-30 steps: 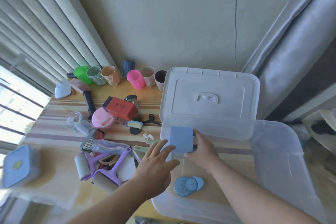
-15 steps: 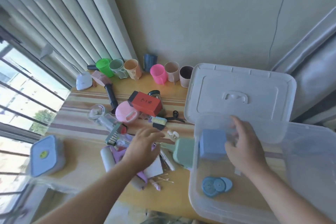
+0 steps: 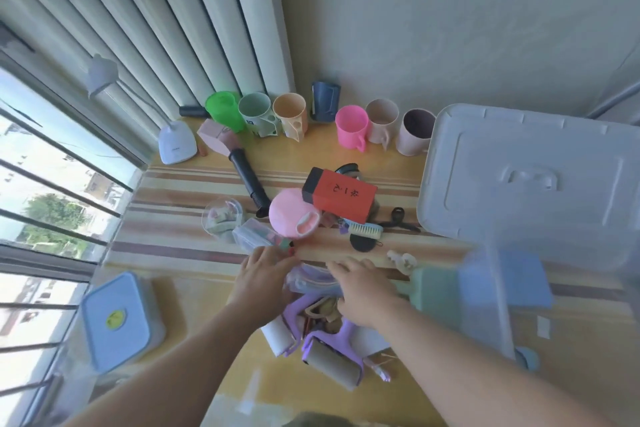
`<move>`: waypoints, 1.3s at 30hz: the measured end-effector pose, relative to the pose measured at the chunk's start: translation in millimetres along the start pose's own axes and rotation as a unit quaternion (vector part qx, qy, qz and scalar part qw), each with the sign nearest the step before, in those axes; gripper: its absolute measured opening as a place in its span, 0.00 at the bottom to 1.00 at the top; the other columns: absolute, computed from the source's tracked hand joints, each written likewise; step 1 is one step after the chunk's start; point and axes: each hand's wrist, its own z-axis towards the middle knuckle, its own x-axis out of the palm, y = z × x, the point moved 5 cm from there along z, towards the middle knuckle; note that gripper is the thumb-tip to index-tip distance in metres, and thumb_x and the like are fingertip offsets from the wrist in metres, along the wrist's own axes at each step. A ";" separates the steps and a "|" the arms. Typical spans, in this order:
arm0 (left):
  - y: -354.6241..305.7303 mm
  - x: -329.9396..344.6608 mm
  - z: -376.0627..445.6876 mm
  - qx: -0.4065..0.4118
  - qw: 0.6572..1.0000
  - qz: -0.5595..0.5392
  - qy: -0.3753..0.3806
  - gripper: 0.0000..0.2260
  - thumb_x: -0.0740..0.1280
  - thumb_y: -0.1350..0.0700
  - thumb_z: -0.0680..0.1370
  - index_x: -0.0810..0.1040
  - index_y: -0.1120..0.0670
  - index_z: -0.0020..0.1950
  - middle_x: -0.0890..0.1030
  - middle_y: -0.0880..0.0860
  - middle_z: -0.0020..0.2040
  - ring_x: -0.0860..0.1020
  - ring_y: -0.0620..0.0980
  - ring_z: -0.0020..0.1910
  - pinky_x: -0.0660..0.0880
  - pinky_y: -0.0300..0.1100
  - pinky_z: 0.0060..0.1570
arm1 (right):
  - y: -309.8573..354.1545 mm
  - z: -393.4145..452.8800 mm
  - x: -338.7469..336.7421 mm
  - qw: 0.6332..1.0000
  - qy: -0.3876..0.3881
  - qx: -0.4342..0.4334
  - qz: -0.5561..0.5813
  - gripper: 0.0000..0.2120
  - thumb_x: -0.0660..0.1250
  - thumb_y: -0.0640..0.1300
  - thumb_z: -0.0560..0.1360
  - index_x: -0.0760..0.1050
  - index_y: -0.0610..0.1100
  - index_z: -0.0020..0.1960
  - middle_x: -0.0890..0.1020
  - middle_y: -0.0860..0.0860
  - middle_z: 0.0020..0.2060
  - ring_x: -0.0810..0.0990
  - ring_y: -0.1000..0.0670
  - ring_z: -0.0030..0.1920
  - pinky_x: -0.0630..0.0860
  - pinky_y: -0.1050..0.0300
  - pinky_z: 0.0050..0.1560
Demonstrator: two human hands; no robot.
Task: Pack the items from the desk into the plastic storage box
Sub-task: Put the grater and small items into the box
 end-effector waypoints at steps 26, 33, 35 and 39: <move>-72.6 -145.5 8.2 0.124 0.973 -0.157 -0.113 0.17 0.84 0.43 0.63 0.88 0.47 0.48 0.85 0.45 0.43 0.79 0.51 0.48 0.70 0.44 0.48 | -78.8 -144.5 -154.6 0.841 -0.234 0.019 0.487 0.12 0.77 0.43 0.69 0.85 0.57 0.49 0.87 0.60 0.44 0.83 0.58 0.44 0.76 0.59 0.47; -235.4 -141.6 1.6 0.231 0.936 -0.225 -0.143 0.13 0.82 0.54 0.65 0.78 0.47 0.36 0.75 0.49 0.64 0.77 0.51 0.57 0.72 0.44 0.52 | -230.3 -268.0 -111.0 0.795 -0.241 0.133 0.540 0.16 0.77 0.52 0.64 0.84 0.42 0.46 0.84 0.49 0.40 0.81 0.51 0.44 0.72 0.50 0.49; -271.0 -131.6 2.1 0.250 0.932 -0.236 -0.116 0.12 0.80 0.55 0.67 0.77 0.48 0.37 0.73 0.50 0.68 0.78 0.49 0.60 0.74 0.41 0.54 | -268.6 -296.5 -86.3 0.803 -0.236 0.164 0.521 0.25 0.75 0.54 0.63 0.81 0.35 0.49 0.81 0.46 0.40 0.79 0.49 0.44 0.71 0.48 0.49; -320.1 -112.1 1.1 0.251 0.934 -0.240 -0.086 0.17 0.81 0.54 0.64 0.81 0.48 0.49 0.71 0.53 0.70 0.76 0.44 0.60 0.72 0.40 0.60 | -321.4 -320.3 -47.4 0.867 -0.209 0.184 0.413 0.23 0.72 0.52 0.61 0.76 0.34 0.46 0.72 0.53 0.34 0.71 0.54 0.37 0.66 0.54 0.40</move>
